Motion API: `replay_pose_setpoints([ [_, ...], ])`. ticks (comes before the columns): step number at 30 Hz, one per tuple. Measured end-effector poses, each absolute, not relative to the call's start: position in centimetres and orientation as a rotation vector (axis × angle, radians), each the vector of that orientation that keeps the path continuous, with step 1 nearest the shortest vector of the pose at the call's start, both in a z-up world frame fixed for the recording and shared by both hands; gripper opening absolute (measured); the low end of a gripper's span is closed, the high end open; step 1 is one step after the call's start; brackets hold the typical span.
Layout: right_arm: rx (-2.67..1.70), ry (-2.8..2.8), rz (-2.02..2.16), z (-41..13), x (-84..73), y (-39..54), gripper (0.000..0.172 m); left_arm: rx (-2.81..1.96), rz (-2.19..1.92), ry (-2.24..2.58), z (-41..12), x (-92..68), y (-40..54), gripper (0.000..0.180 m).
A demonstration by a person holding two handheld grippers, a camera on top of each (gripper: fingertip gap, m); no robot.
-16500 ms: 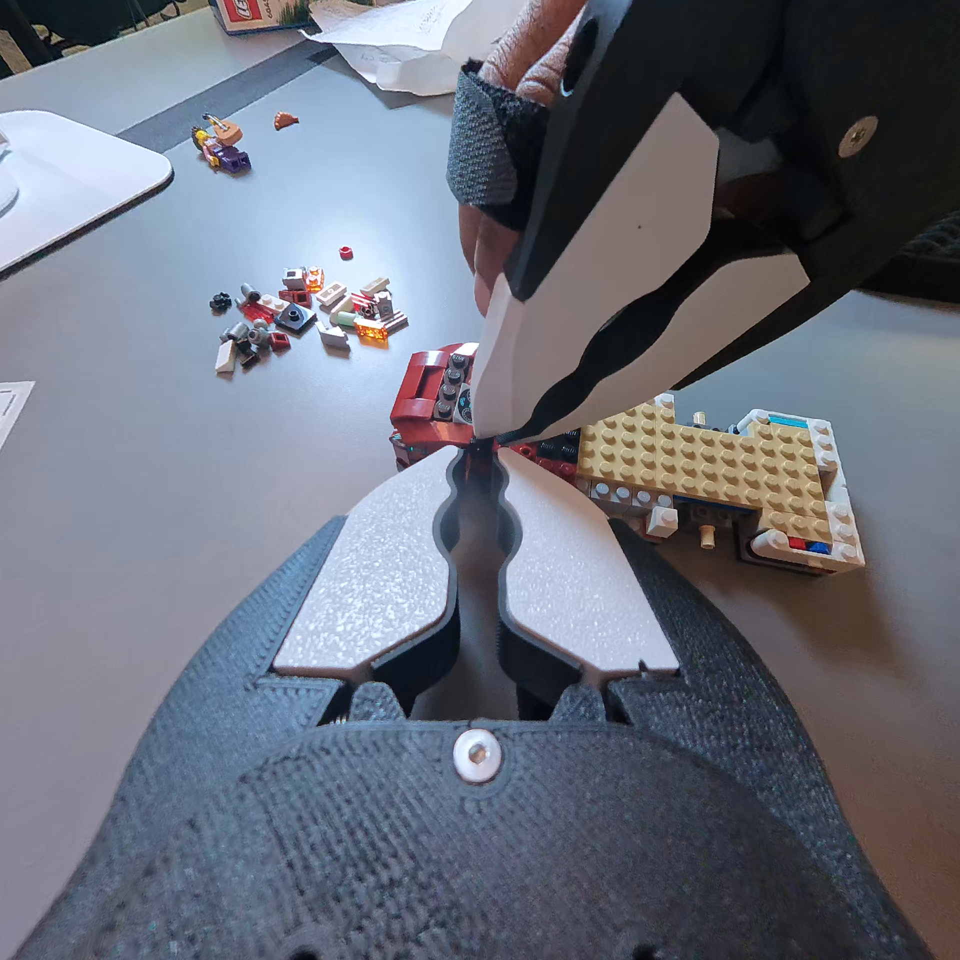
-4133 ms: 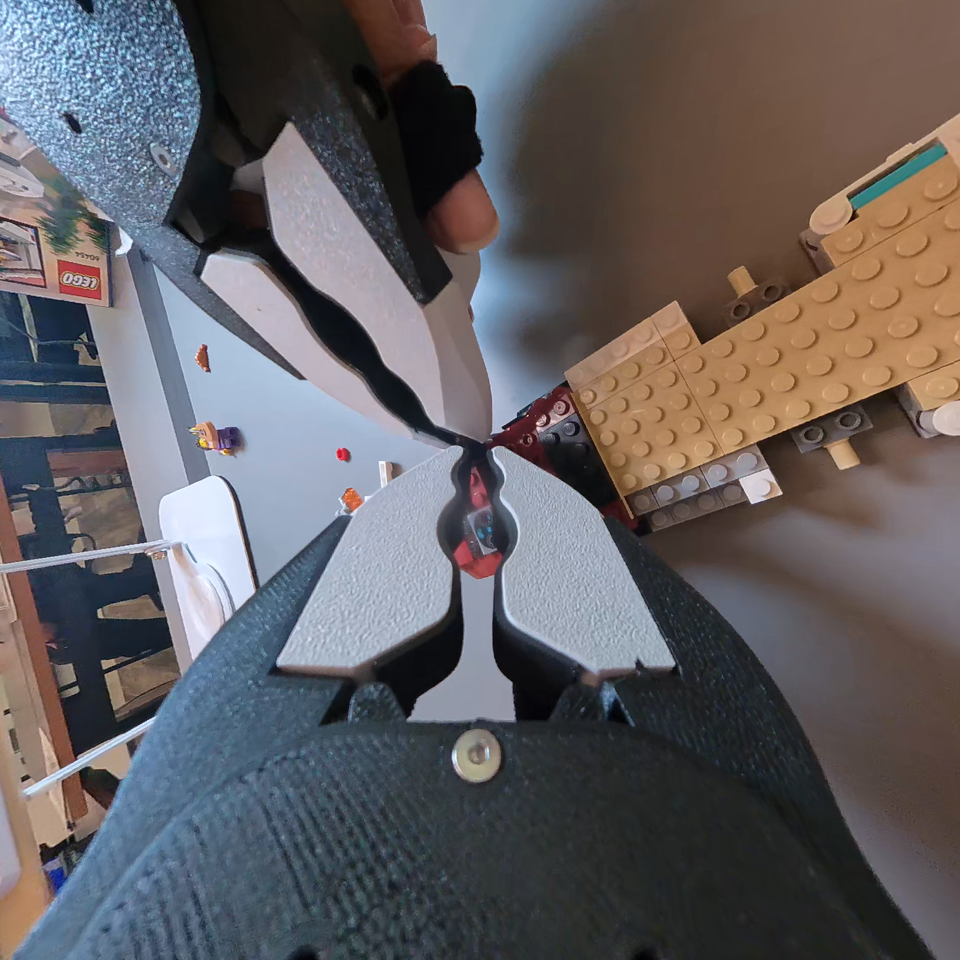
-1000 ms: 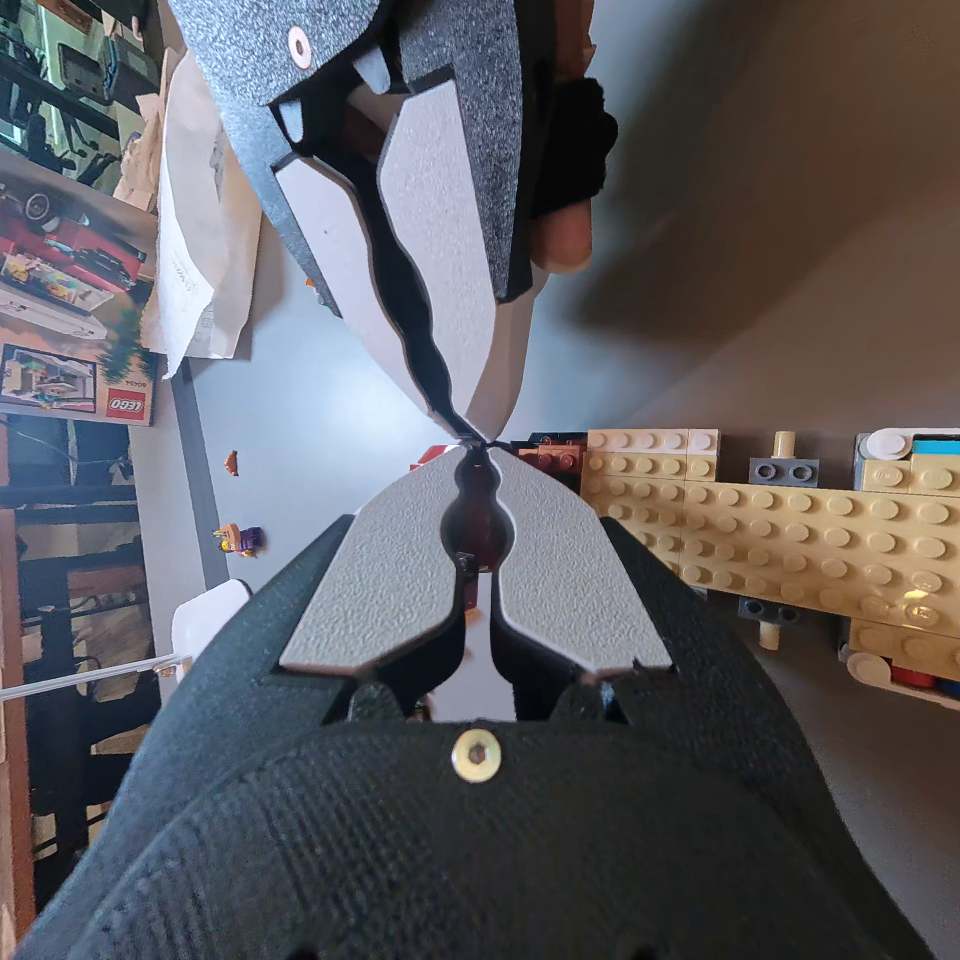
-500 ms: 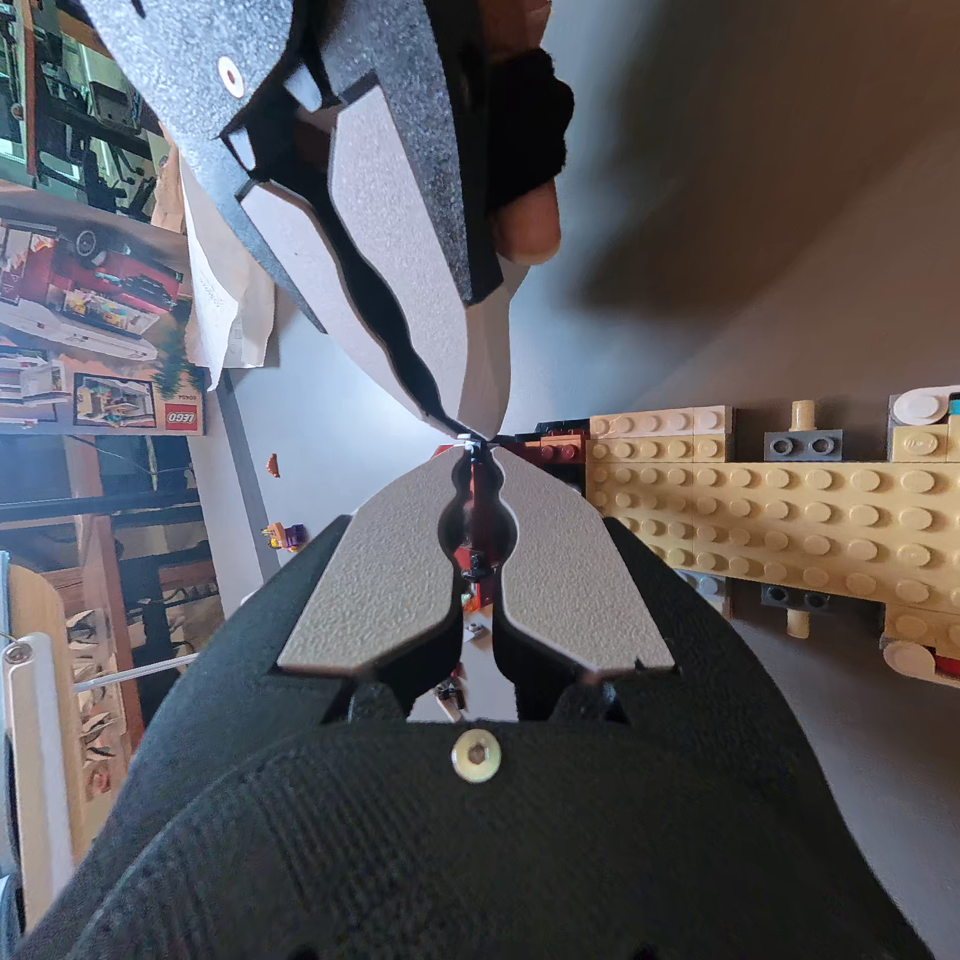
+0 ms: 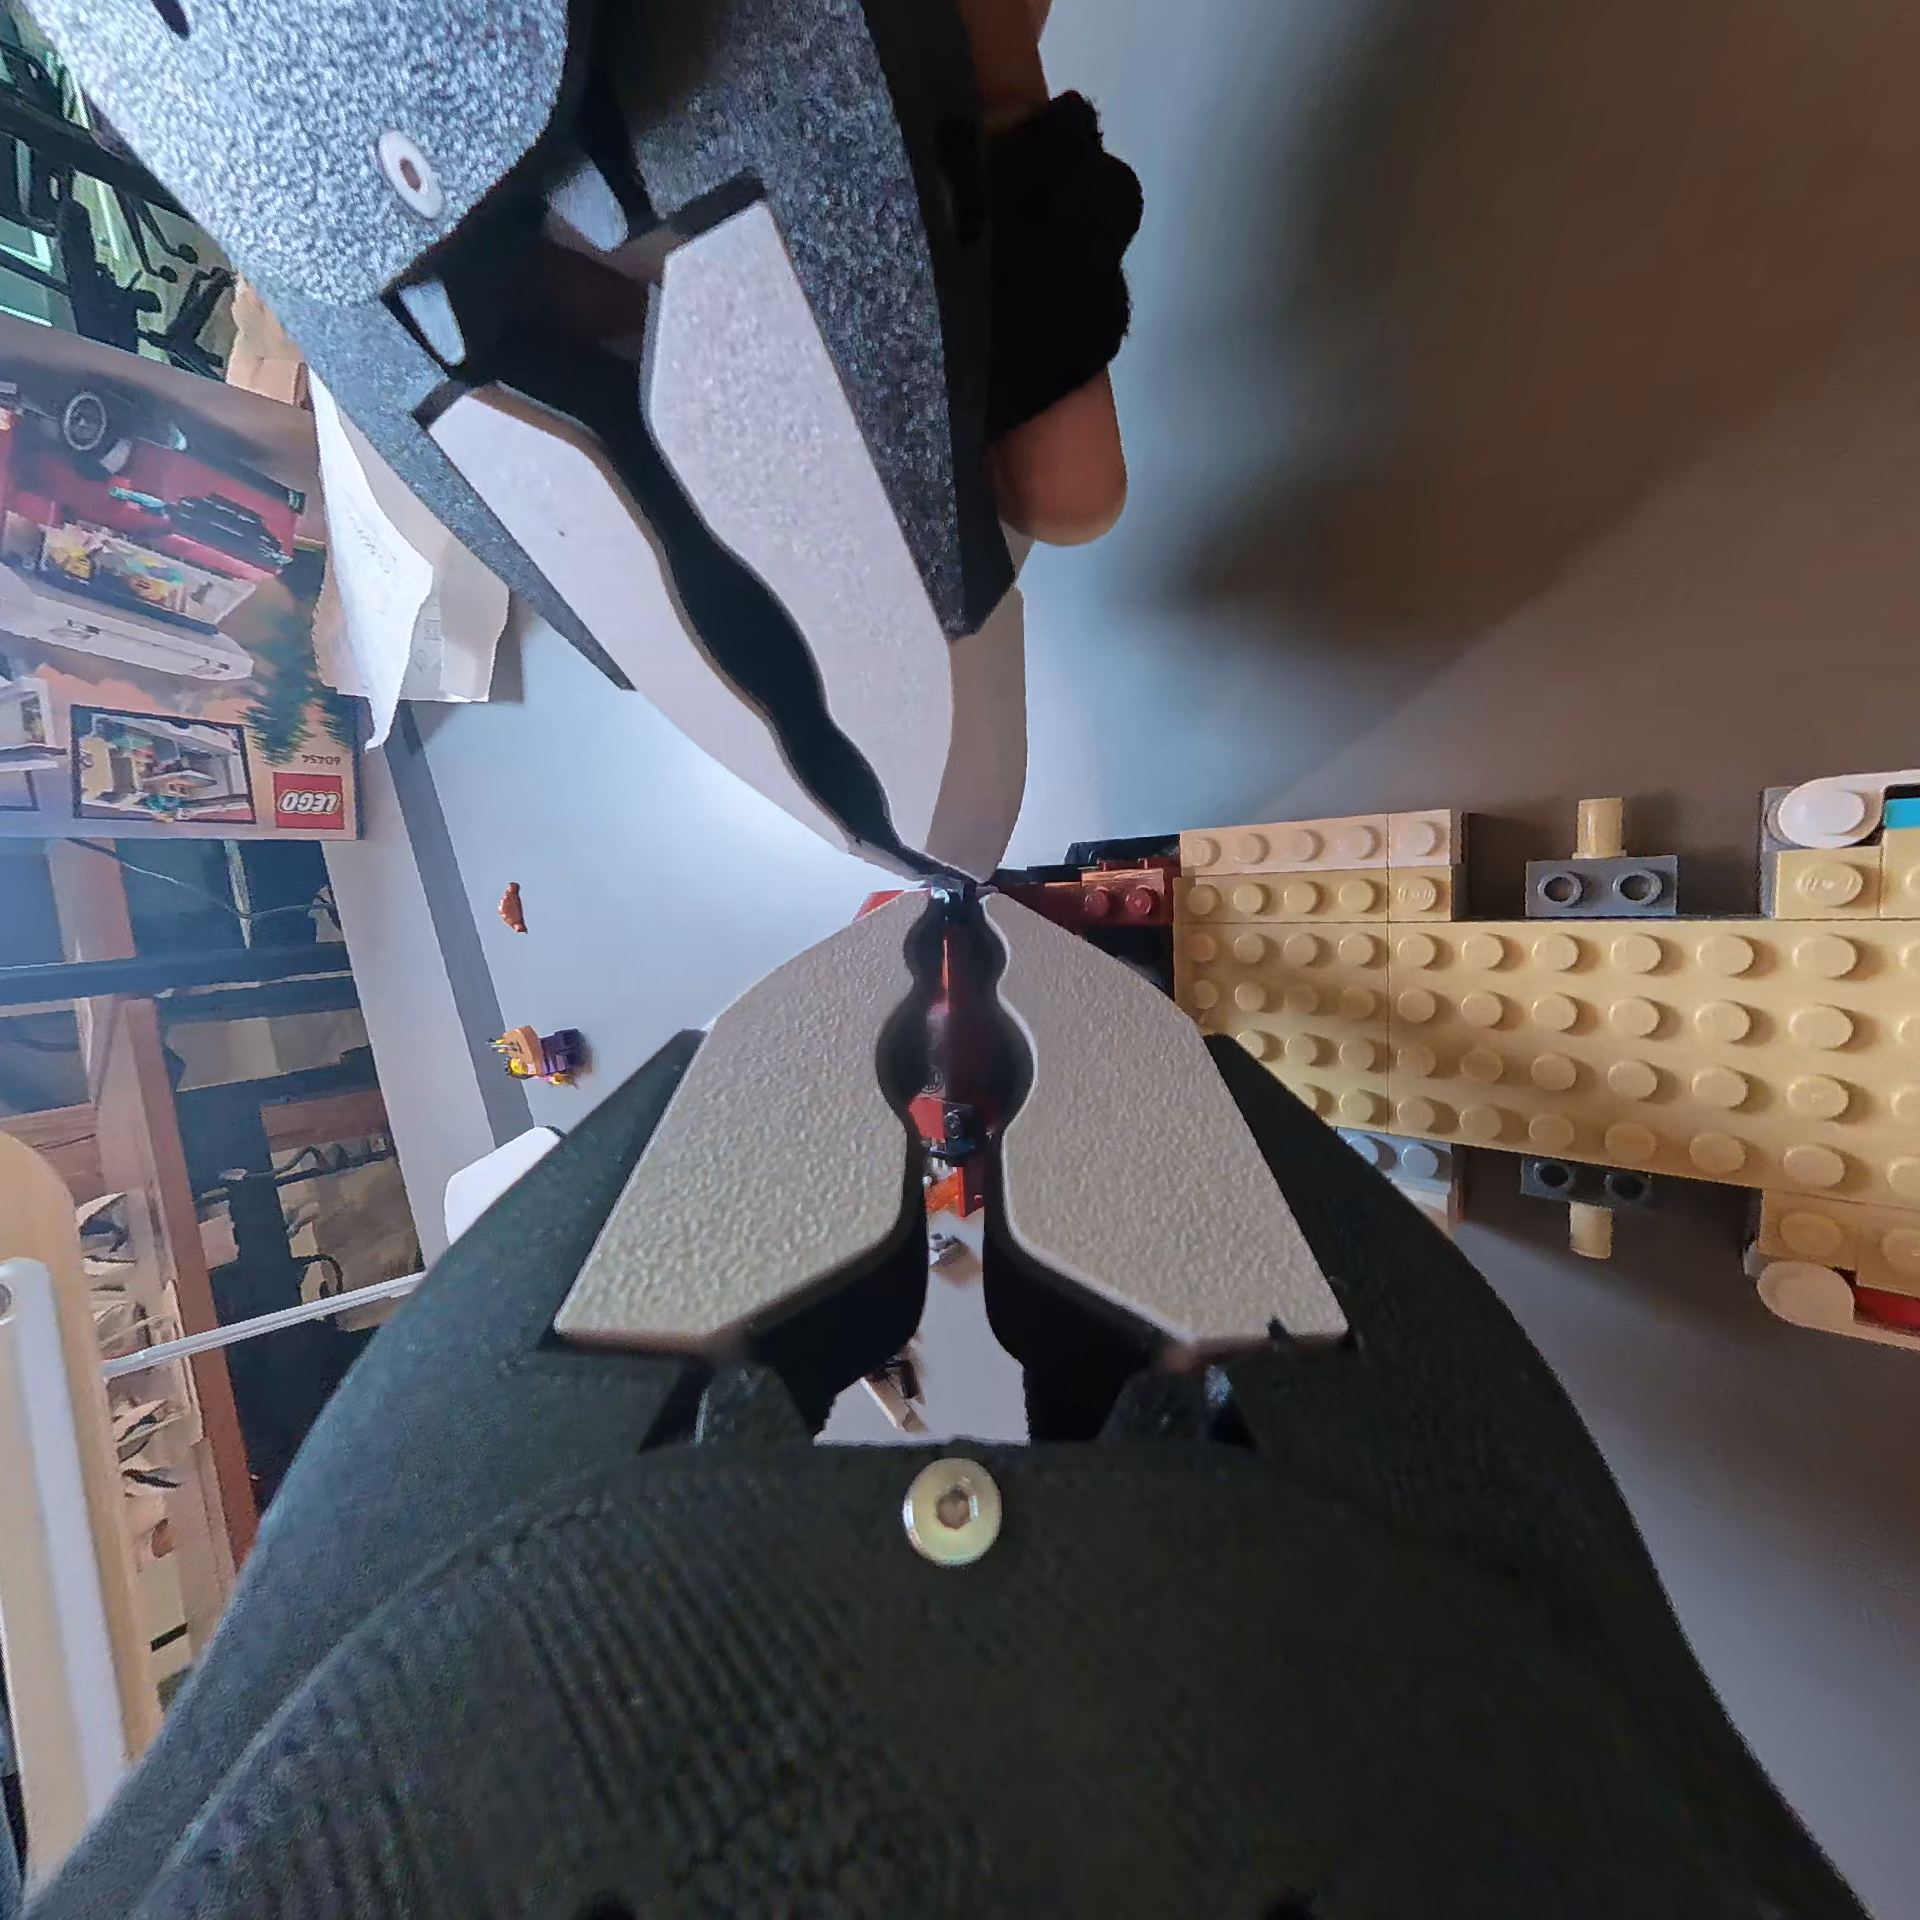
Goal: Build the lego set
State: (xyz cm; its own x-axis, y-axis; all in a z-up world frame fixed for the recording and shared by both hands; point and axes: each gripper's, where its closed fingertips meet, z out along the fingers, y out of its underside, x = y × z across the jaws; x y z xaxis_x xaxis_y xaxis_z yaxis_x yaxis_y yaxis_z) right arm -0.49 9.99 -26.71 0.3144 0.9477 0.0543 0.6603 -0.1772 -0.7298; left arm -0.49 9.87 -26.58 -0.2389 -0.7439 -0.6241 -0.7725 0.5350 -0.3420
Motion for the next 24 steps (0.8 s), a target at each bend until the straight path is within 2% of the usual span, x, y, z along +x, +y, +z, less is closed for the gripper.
replay_pose_setpoints([
  [14,-1.867,-1.581,0.465,-26.4,-0.7,10.1,0.006,-1.296,-0.005,1.926,-27.4,-0.9,9.7,0.000],
  [24,-1.936,-1.508,0.618,-26.2,-0.1,10.0,0.006,-1.320,-0.105,1.828,-25.7,-0.8,9.6,0.004],
])
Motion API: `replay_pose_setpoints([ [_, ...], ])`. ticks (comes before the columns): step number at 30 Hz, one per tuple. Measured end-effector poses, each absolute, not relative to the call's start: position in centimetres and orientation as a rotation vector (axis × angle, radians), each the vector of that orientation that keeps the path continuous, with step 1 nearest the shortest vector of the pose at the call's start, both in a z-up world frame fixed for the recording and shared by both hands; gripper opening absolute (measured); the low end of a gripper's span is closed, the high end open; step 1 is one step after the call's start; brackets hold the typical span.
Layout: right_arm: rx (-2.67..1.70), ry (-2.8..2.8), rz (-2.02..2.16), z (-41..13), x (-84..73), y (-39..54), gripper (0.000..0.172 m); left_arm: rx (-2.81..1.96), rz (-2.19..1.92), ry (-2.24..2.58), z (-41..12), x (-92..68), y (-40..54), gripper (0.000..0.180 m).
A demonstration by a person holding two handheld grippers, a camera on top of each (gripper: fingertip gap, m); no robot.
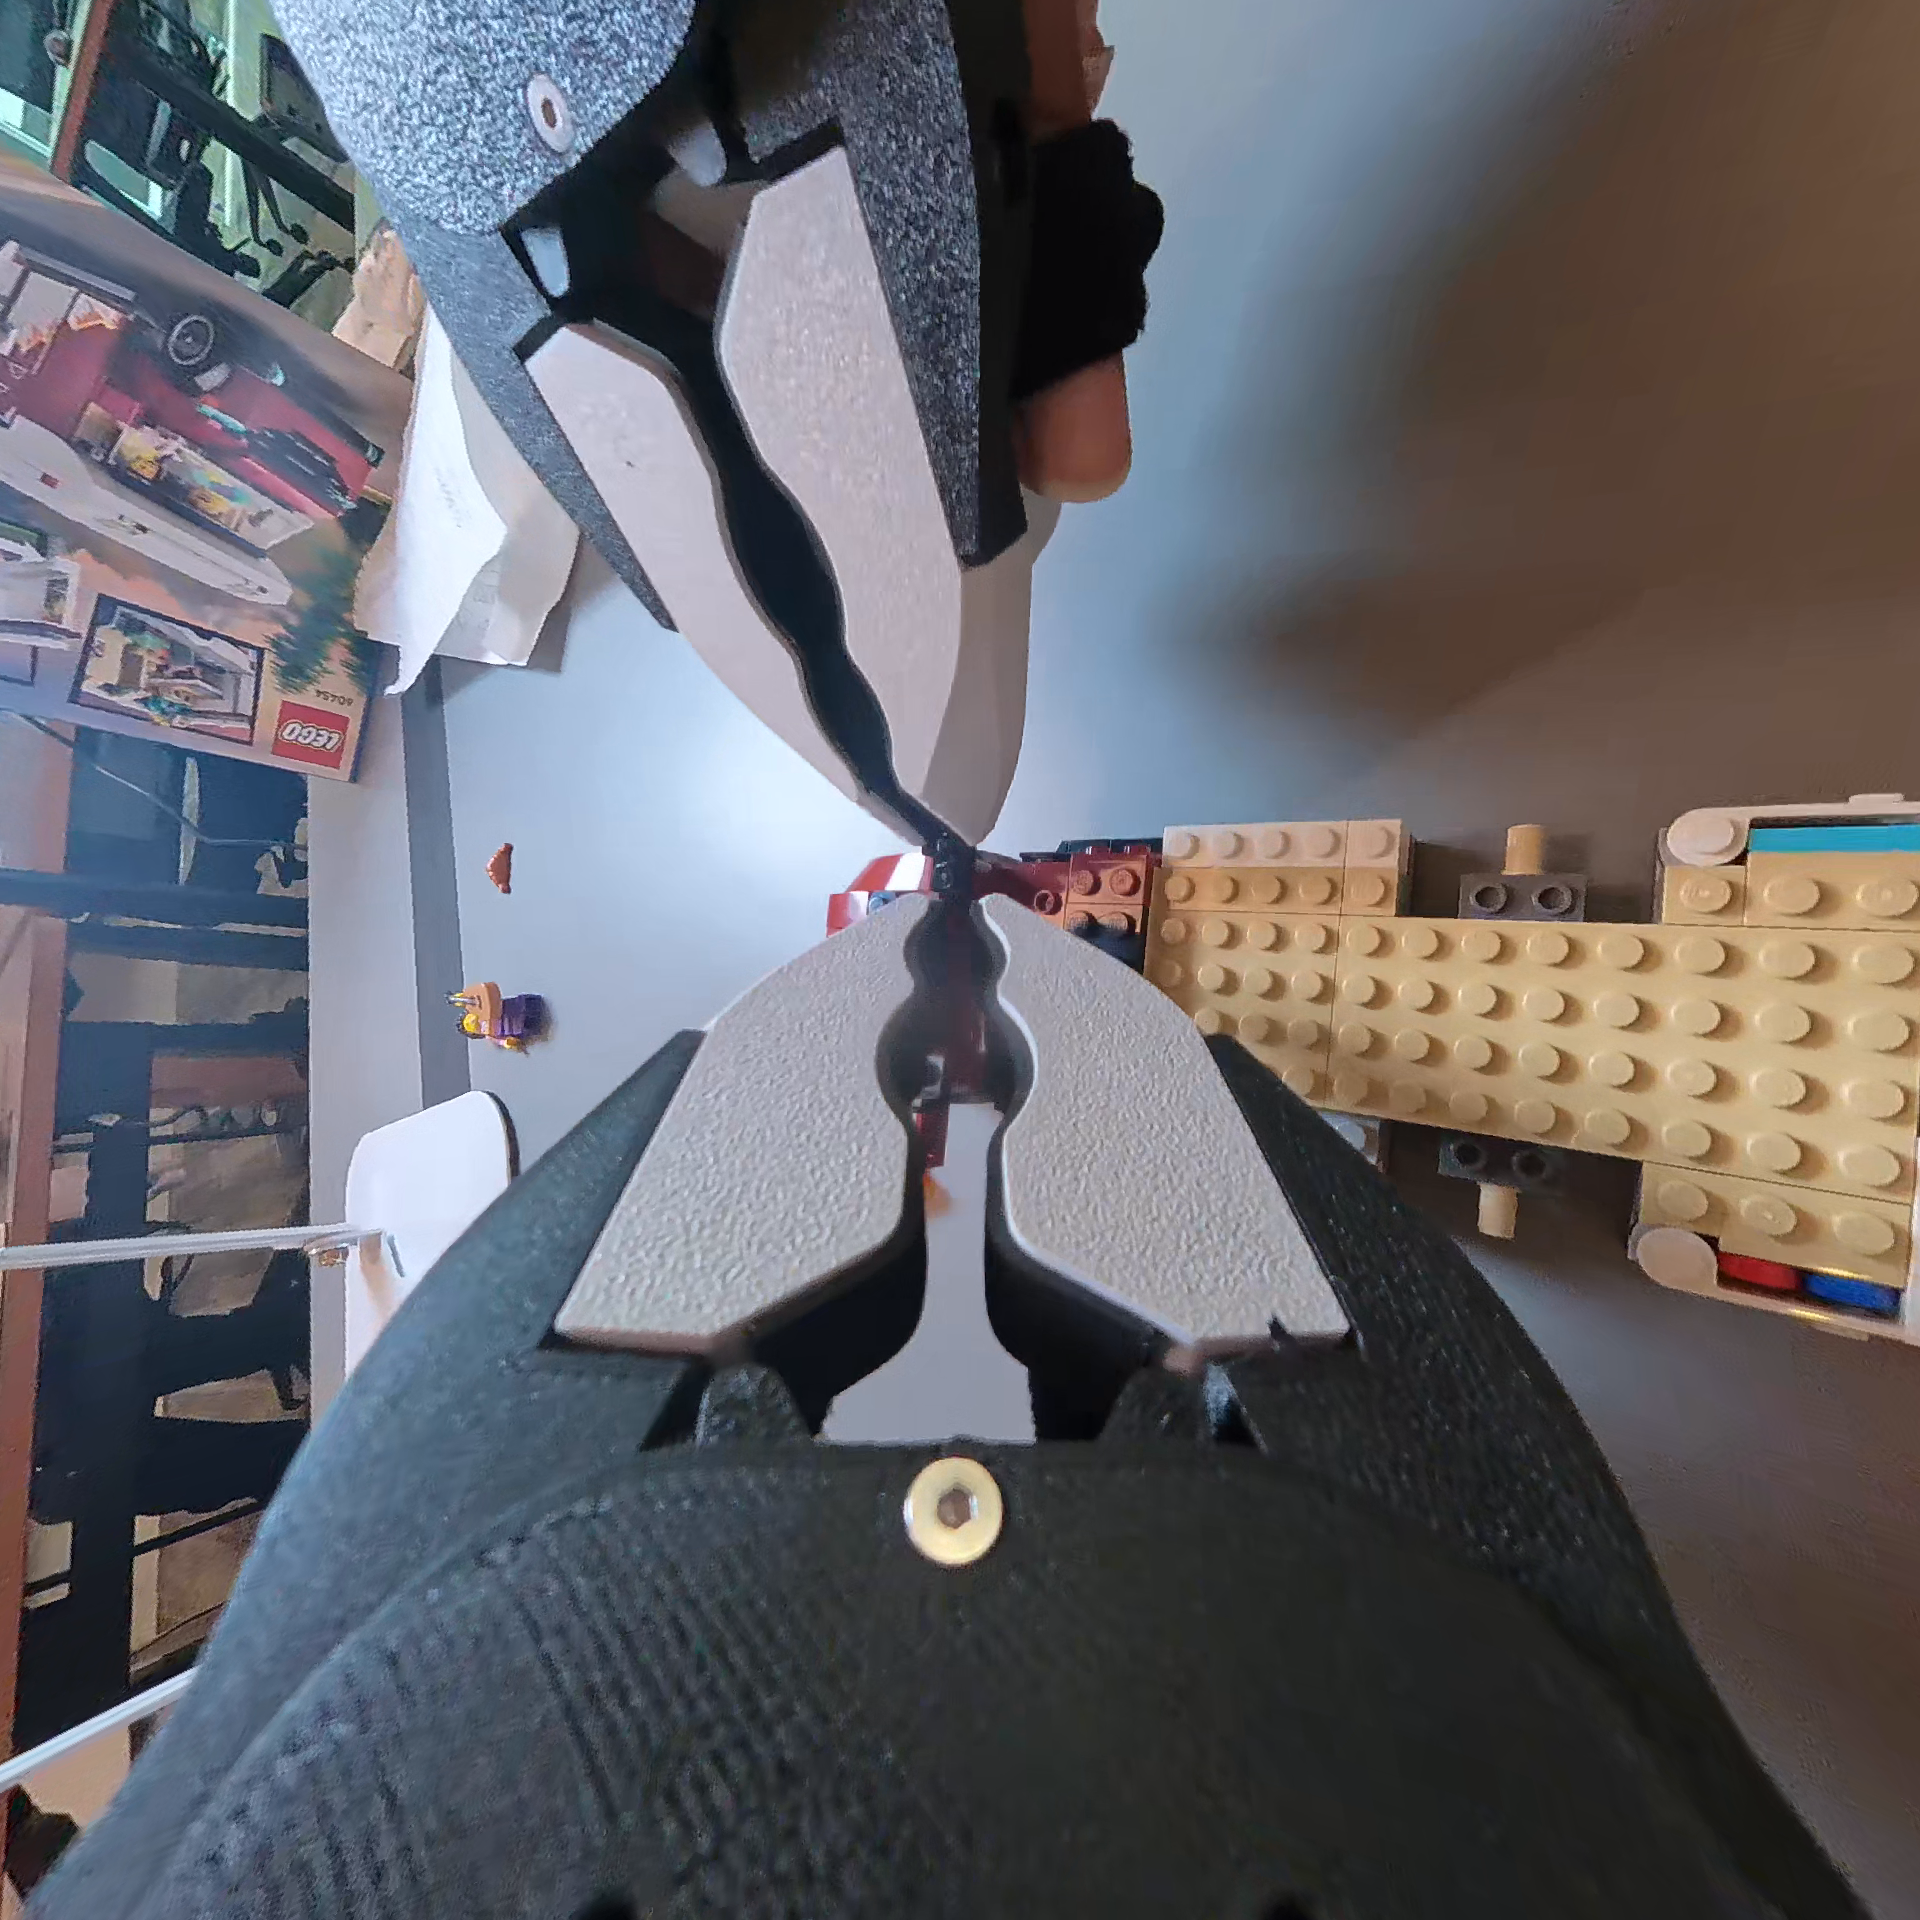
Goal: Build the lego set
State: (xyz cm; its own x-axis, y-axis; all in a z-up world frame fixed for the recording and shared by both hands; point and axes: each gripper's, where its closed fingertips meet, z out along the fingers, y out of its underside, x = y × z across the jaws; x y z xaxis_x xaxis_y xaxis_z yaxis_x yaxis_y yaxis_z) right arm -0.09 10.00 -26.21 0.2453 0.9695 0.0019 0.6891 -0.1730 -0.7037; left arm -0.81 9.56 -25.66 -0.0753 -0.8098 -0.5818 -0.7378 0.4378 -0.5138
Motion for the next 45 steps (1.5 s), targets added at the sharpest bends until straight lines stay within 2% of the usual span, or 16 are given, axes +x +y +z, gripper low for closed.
replay_pose_setpoints([
  [5,-1.966,-1.493,0.714,-26.56,0.13,9.95,0.004,-1.306,-0.101,1.875,-26.01,-0.44,9.60,0.010],
  [17,-1.966,-1.488,0.726,-26.64,0.11,10.27,0.004,-1.292,-0.048,1.919,-26.34,-0.04,10.15,0.004],
  [28,-1.925,-1.494,0.688,-26.65,-0.04,10.28,0.009,-1.303,-0.030,1.929,-26.47,-0.14,10.20,0.003],
  [45,-1.901,-1.562,0.631,-26.74,-0.09,10.74,0.007,-1.315,0.020,2.008,-26.58,-0.26,10.41,0.001],
])
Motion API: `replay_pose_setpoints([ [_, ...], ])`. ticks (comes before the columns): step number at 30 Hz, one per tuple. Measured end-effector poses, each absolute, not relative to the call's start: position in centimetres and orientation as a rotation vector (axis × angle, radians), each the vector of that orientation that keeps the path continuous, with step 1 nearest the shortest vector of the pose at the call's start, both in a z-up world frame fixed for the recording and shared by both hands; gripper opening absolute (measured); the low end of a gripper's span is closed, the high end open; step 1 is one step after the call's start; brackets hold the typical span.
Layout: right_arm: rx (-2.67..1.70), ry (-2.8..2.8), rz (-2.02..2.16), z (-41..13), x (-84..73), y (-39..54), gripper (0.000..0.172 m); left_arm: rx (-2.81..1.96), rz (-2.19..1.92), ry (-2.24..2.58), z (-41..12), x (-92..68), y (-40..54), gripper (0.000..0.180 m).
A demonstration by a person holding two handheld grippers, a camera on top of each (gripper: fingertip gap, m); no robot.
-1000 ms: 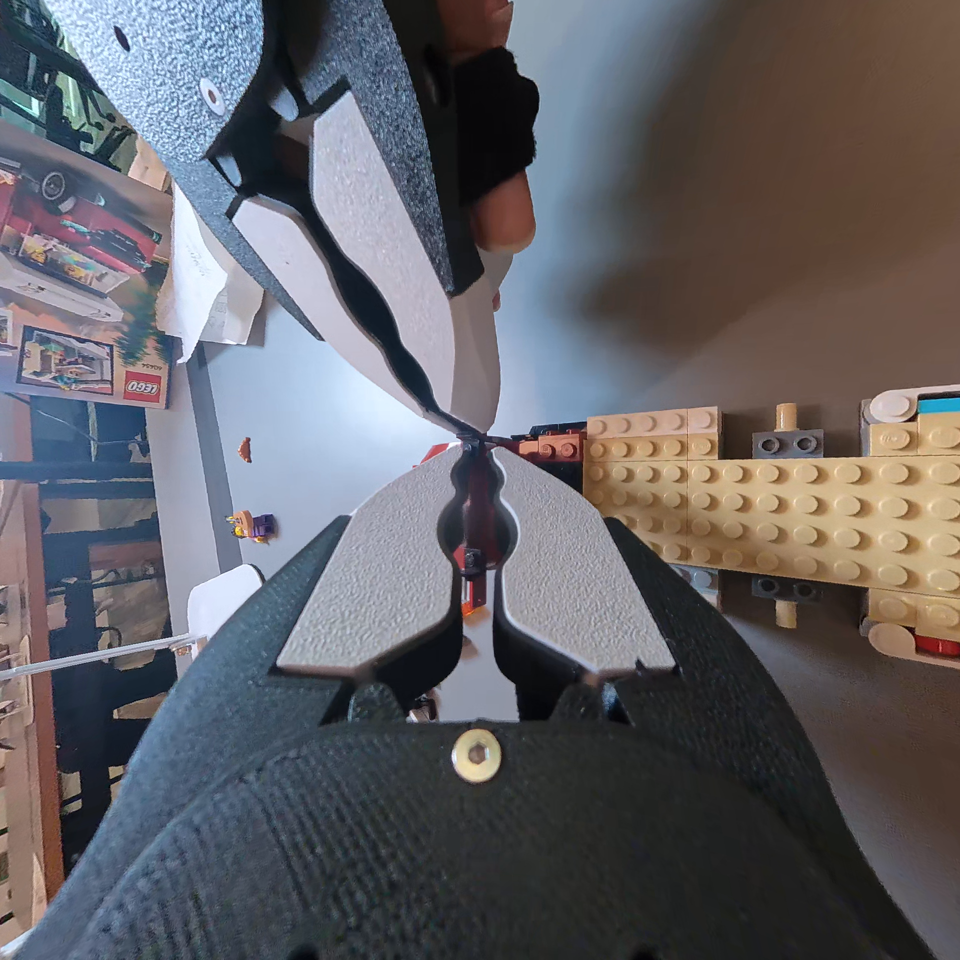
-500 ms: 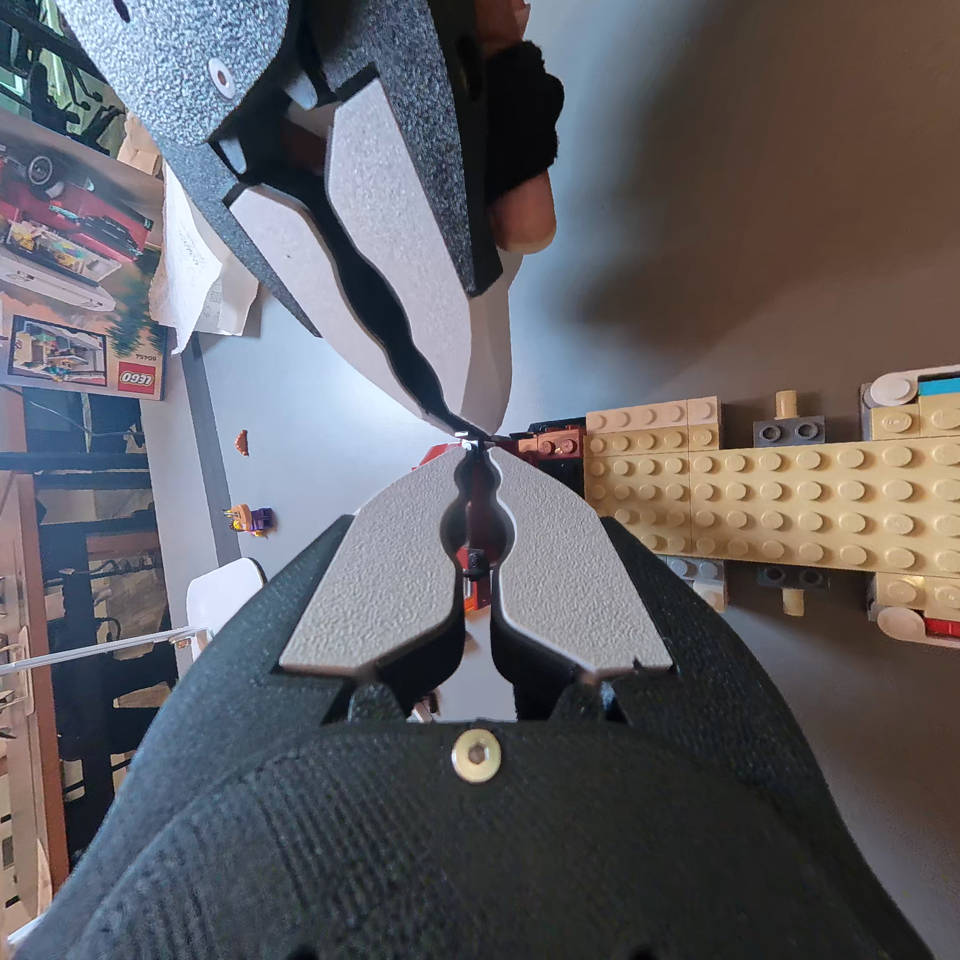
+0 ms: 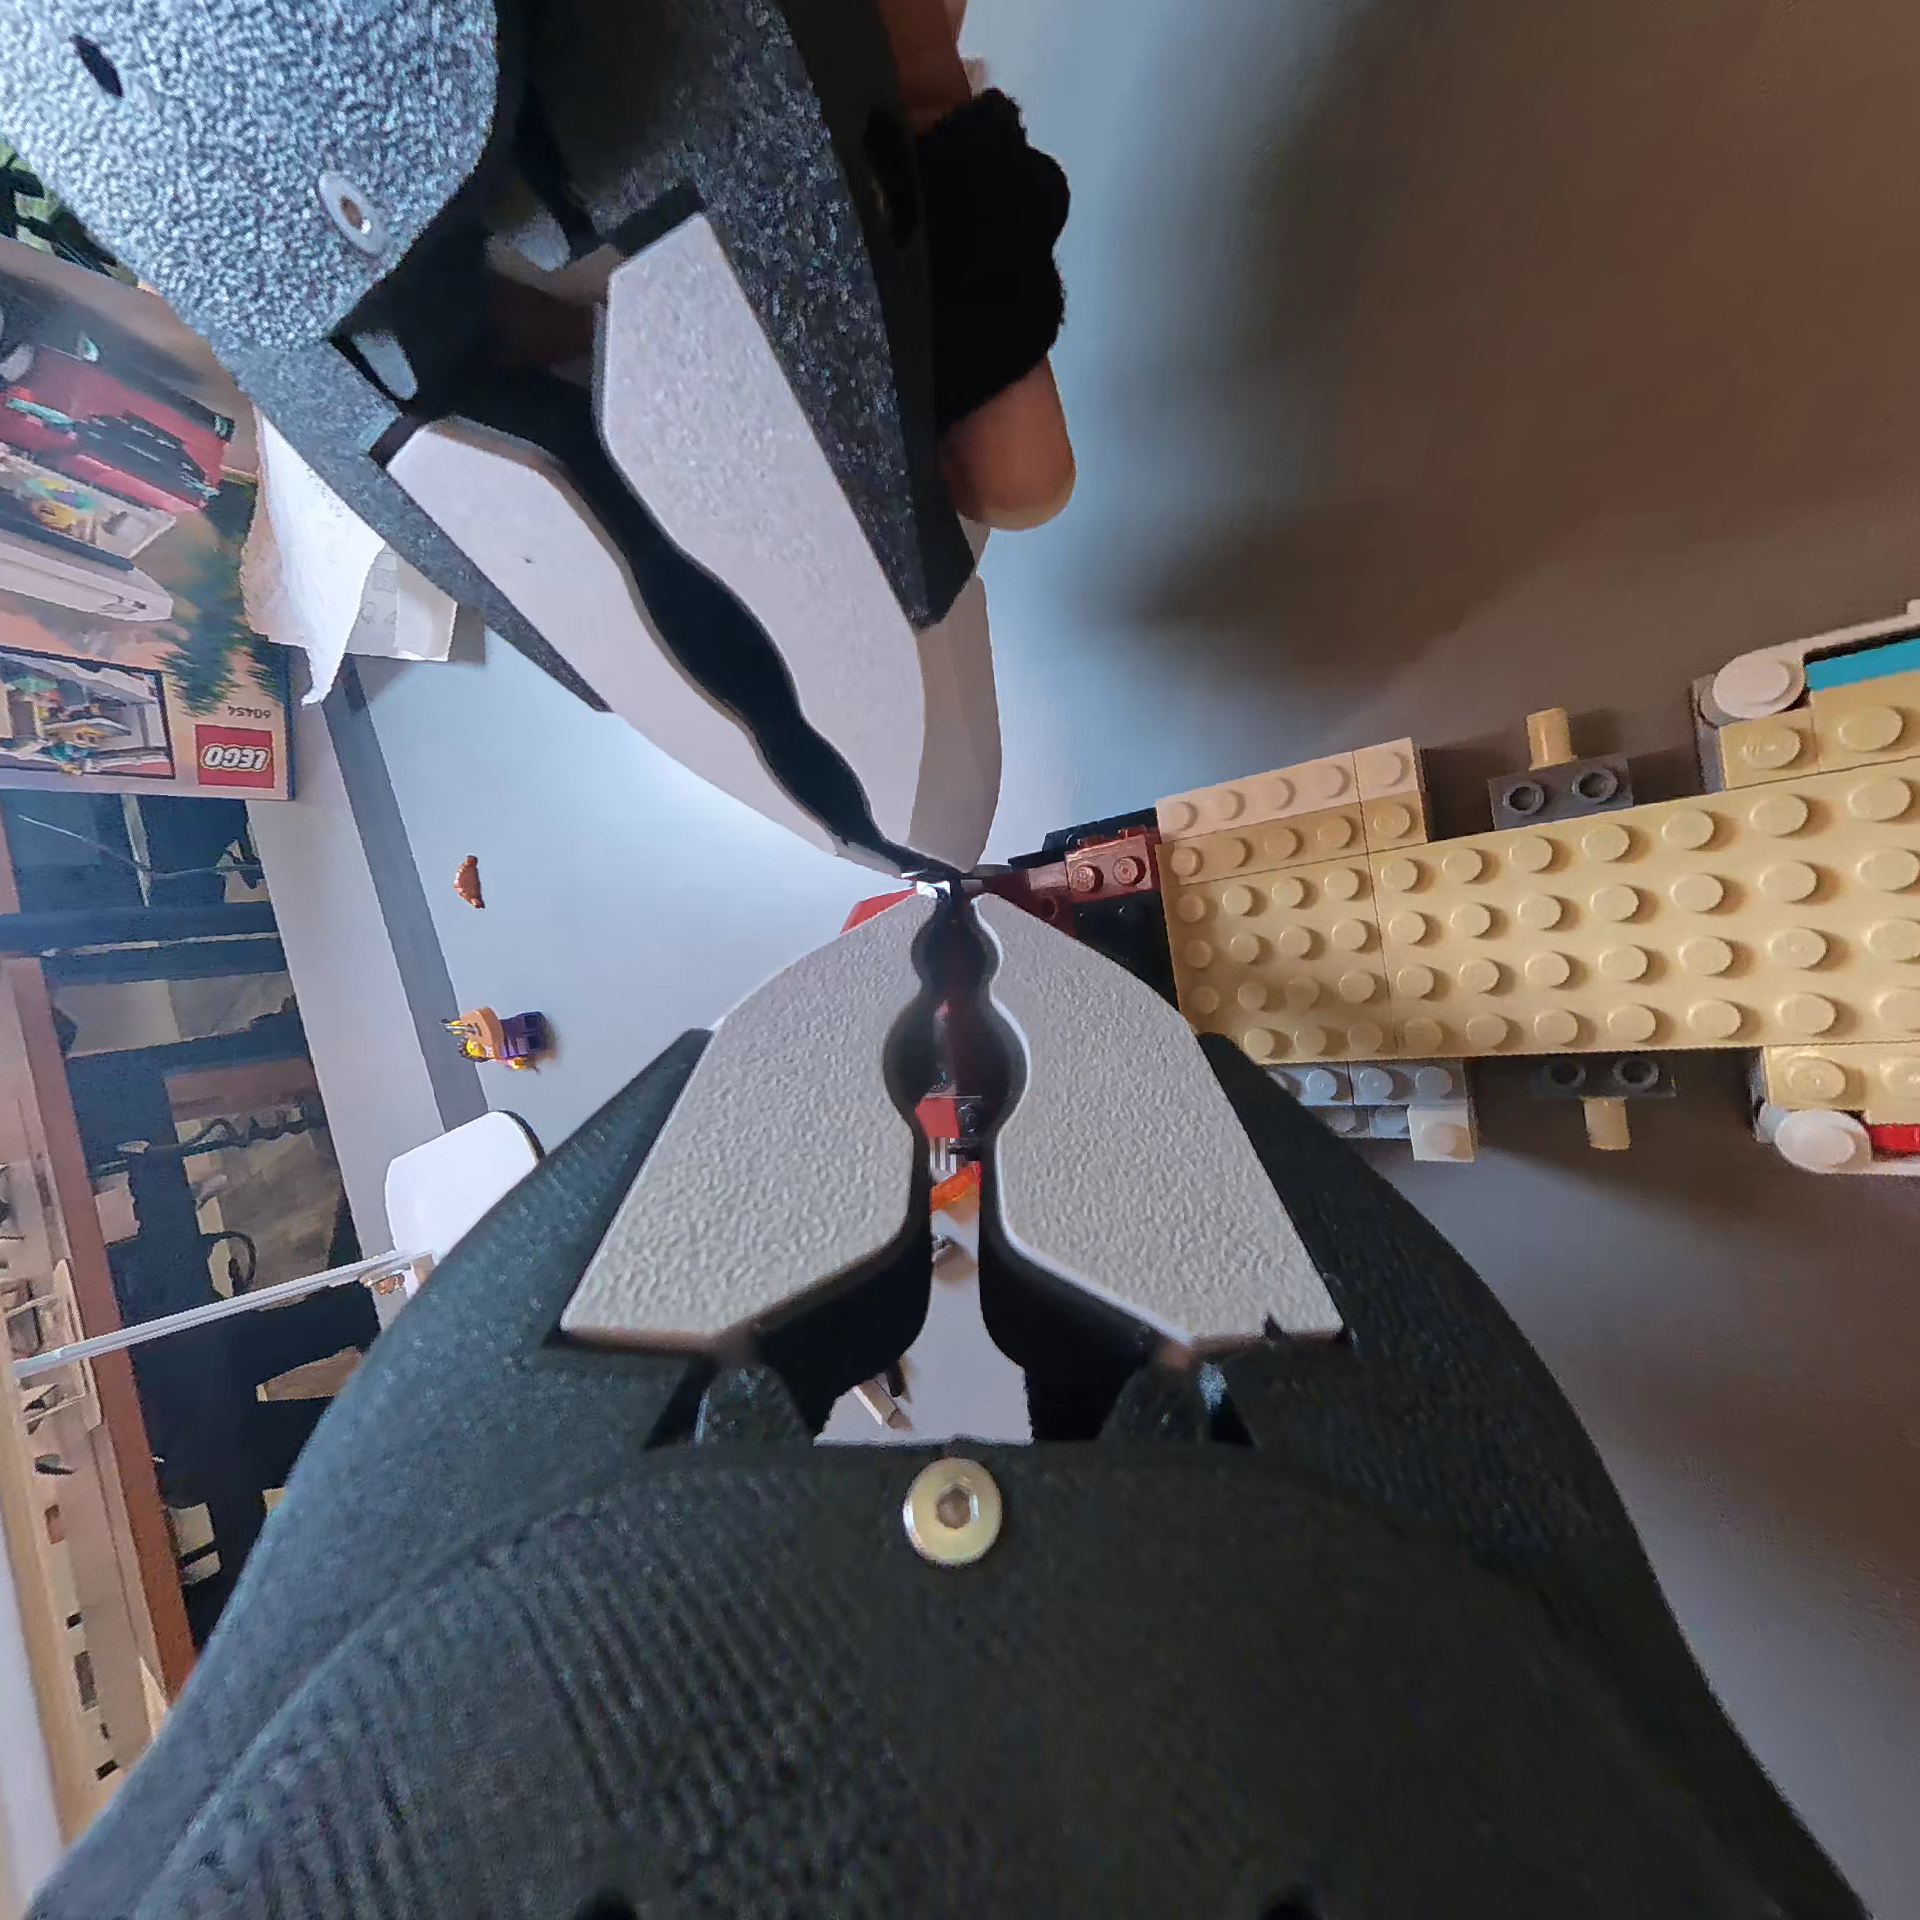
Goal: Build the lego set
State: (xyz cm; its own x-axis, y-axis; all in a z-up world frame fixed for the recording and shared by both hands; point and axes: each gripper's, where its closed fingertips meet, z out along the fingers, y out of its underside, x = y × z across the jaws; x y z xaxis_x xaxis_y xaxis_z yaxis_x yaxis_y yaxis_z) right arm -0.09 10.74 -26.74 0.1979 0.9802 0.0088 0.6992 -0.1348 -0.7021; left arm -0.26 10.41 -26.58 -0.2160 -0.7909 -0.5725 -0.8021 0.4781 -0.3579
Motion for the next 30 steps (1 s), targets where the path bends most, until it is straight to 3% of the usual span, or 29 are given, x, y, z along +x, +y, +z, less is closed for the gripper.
replay_pose_setpoints([
  [7,-1.894,-1.594,0.626,-26.7,-0.3,10.8,0.006,-1.264,0.069,2.001,-26.5,-0.3,10.8,0.012],
  [30,-1.930,-1.636,0.613,-26.8,-0.5,10.8,0.007,-0.757,0.520,2.047,-26.7,-0.7,11.5,0.009],
])
